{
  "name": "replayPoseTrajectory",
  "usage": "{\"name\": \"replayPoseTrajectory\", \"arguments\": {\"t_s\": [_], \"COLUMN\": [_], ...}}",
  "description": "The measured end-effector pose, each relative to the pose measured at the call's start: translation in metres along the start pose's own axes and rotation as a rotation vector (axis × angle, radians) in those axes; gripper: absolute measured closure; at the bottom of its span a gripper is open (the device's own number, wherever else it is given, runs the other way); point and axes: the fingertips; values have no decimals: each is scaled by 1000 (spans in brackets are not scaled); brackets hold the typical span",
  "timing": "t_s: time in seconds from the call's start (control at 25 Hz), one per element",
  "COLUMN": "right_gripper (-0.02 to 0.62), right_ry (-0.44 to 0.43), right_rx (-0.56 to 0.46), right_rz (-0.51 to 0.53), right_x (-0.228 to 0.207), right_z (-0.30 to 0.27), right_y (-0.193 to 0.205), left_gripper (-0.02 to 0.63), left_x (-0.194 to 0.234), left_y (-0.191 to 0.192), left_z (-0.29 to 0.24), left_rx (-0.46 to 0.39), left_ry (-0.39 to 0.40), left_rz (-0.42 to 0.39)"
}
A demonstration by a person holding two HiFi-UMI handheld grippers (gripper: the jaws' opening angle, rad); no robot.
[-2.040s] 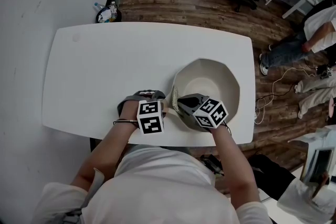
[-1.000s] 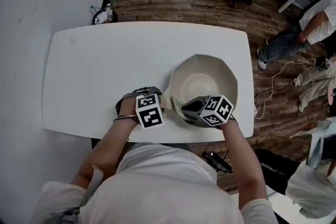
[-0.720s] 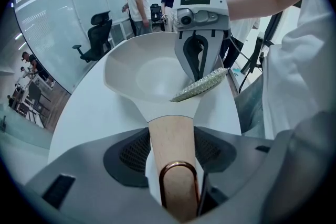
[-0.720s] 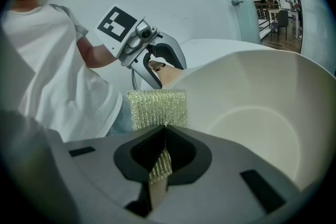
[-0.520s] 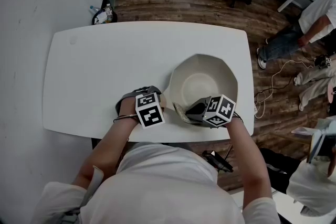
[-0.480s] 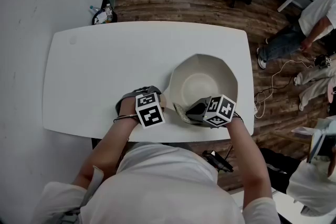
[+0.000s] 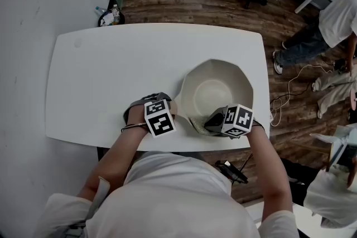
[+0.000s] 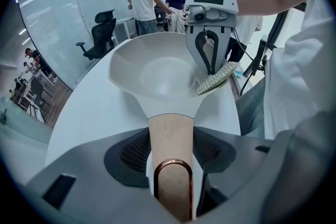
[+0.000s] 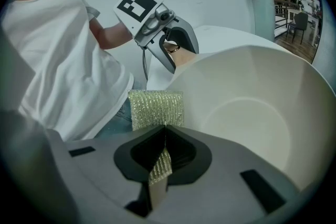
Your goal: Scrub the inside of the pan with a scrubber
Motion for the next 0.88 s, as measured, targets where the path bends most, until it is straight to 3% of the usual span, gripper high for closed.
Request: {"name": "replayPoseTrajectory", "arguments": {"t_s": [0.88], "right_gripper": [572], "right_ry": [9], "right_rx": [207], "right_rz": [103], "right_x": [7], "right_z": [31], "right_y": [57], "left_gripper": [368], "left_x": [2], "left_y": [-1], "left_z": [1], "left_rx": [3], "left_ry": [-11], "left_rz": [30]}}
Point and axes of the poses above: the fingertips, and each gripper's own axes: z backward along the fingers, x to its left, y out of its underside, and after that the axes turned 15 degrees about y, right-handed
